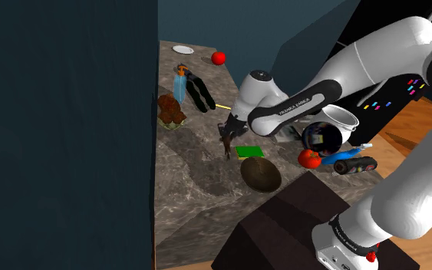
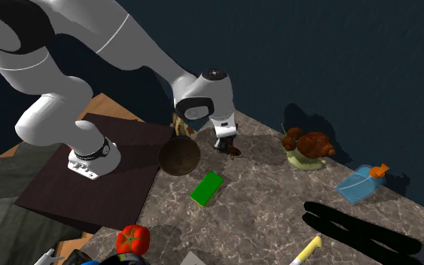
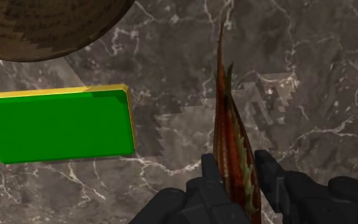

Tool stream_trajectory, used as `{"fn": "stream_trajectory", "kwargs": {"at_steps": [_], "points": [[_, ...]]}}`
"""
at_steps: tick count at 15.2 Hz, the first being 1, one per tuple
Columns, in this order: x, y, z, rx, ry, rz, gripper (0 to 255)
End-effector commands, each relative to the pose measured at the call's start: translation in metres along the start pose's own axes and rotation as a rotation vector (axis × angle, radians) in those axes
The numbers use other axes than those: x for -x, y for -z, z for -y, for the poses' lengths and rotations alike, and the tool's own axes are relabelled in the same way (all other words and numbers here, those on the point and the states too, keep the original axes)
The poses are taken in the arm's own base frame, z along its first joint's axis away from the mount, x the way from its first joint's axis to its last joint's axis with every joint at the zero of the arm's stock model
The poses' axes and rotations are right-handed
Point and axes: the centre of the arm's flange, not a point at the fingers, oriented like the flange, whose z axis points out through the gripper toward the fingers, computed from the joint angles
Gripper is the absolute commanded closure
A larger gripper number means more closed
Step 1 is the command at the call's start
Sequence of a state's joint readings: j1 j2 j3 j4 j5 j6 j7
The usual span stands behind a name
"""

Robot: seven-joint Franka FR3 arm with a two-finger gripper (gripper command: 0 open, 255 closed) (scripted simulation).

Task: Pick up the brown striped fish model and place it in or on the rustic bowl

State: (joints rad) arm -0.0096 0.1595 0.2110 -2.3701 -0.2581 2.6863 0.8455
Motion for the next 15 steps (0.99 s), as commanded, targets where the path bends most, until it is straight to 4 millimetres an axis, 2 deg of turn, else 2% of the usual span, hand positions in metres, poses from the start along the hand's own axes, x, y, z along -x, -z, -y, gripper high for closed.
{"fn": "stream_trajectory", "kwargs": {"at_steps": [1, 15], "points": [[-0.003, 0.011, 0.0, 0.0, 0.0, 0.0, 255], [-0.016, 0.08, 0.003, 0.0, 0.0, 0.0, 255]]}}
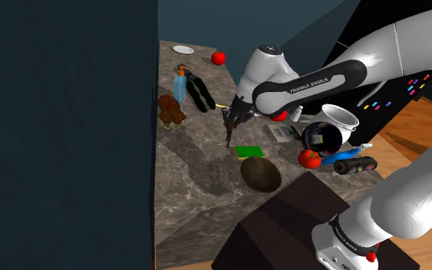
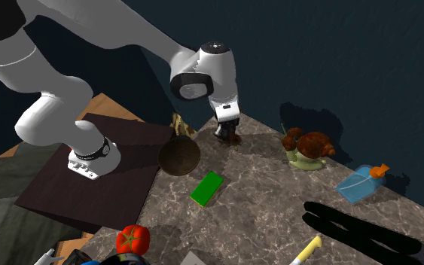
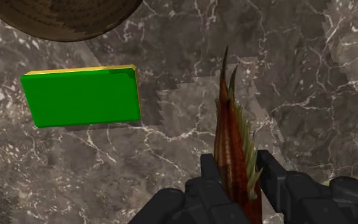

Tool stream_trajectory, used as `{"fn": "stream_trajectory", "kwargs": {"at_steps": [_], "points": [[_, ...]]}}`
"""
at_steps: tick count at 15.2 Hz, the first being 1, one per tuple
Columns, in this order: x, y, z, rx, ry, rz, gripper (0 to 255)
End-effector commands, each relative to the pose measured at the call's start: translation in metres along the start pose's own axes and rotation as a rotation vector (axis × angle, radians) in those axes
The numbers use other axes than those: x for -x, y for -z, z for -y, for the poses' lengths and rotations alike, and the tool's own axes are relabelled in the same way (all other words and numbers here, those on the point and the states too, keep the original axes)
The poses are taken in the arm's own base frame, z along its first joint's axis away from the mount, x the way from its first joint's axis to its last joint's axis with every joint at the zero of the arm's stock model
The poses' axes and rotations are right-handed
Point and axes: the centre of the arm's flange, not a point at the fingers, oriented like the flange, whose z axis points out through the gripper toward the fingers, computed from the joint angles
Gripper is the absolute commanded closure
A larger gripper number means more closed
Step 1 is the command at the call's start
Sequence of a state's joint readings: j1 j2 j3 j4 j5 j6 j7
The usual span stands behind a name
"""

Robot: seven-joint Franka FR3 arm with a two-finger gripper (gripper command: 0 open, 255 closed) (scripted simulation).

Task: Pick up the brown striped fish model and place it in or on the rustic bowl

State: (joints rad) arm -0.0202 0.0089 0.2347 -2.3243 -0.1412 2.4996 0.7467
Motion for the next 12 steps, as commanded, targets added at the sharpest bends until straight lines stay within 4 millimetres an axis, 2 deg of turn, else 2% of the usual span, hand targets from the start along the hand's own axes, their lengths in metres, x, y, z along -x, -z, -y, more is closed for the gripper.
{"fn": "stream_trajectory", "kwargs": {"at_steps": [1, 12], "points": [[0.01, 0.007, -0.008, 0.0, 0.0, 0.0, 255], [0.121, 0.038, -0.097, 0.0, 0.0, 0.0, 255]]}}
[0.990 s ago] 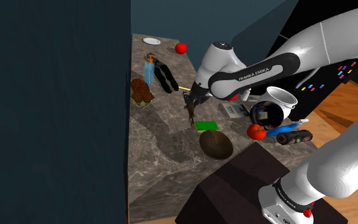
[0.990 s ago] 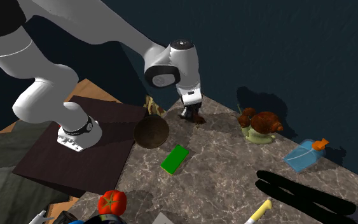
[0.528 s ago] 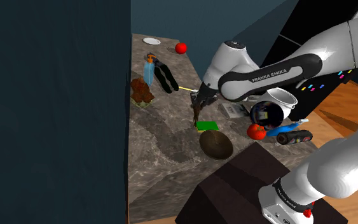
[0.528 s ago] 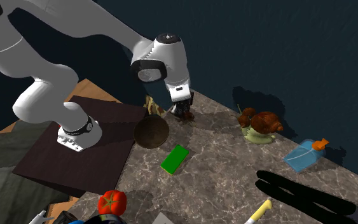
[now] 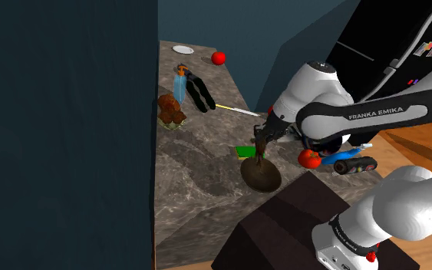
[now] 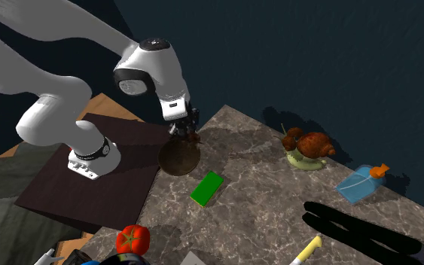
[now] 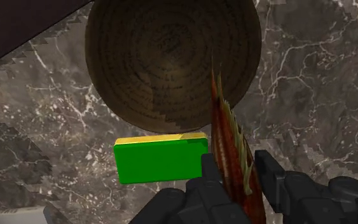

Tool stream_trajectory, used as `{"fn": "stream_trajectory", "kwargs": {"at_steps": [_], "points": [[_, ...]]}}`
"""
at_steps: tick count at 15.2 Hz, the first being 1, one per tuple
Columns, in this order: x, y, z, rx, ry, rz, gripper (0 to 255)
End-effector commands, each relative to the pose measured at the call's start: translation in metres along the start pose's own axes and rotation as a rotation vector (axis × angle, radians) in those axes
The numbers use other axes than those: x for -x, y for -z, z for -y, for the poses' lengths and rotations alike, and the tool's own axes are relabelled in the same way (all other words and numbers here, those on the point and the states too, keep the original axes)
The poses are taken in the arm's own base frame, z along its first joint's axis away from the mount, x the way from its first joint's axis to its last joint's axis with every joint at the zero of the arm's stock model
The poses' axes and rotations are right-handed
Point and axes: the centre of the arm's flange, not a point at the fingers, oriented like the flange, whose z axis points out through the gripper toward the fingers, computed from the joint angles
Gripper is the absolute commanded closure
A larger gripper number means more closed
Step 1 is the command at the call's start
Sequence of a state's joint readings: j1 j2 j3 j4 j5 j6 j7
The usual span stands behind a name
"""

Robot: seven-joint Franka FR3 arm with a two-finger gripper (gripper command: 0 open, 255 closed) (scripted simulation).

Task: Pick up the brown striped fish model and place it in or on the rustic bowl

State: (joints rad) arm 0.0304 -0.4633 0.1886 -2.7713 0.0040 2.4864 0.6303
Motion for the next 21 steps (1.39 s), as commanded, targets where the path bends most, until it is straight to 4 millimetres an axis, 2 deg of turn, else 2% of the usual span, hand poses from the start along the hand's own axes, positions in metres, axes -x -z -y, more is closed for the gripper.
{"fn": "stream_trajectory", "kwargs": {"at_steps": [1, 4, 19, 21], "points": [[0.021, 0.005, -0.015, -0.001, 0.0, 0.0, 255], [0.049, 0.013, -0.037, -0.001, 0.0, 0.0, 255], [0.063, -0.065, -0.04, -0.001, 0.0, 0.0, 255], [0.063, -0.065, -0.04, -0.001, 0.0, 0.0, 255]]}}
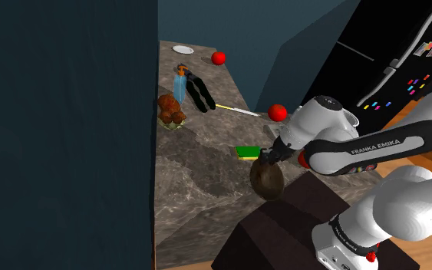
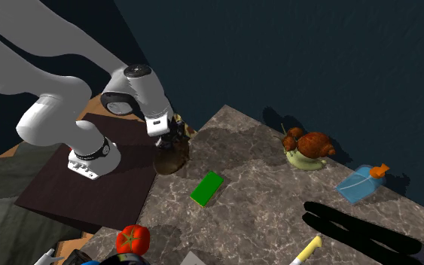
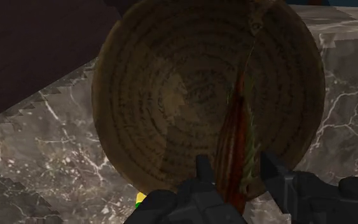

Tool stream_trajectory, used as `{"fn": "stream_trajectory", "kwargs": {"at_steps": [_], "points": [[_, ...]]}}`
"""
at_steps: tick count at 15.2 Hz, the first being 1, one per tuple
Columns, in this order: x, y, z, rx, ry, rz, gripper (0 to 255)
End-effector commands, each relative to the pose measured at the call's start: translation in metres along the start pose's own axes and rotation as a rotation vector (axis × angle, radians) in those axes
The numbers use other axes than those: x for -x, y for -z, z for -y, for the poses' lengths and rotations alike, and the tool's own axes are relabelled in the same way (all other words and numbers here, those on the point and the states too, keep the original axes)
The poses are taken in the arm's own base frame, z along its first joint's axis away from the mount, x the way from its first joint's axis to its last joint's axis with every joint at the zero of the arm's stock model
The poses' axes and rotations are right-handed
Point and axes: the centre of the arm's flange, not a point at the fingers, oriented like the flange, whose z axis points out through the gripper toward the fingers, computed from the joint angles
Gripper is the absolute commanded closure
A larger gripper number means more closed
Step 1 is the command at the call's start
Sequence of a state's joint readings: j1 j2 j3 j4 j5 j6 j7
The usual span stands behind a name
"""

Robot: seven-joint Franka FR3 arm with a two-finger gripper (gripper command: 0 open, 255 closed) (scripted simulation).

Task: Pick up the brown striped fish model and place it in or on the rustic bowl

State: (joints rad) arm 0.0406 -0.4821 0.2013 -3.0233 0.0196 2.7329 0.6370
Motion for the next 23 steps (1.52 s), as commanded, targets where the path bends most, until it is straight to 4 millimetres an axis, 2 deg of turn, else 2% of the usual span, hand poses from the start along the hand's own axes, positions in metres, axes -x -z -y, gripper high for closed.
{"fn": "stream_trajectory", "kwargs": {"at_steps": [1, 5, 6, 11, 15, 23], "points": [[0.003, -0.004, -0.001, 0.008, 0.0, 0.011, 255], [0.003, -0.004, -0.001, 0.008, 0.0, 0.011, 255], [0.003, -0.004, -0.001, 0.008, 0.0, 0.011, 0], [0.003, -0.004, -0.001, 0.007, 0.0, 0.011, 0], [0.002, 0.046, -0.001, 0.007, 0.0, 0.011, 0], [0.002, 0.046, -0.001, 0.008, 0.0, 0.011, 0]]}}
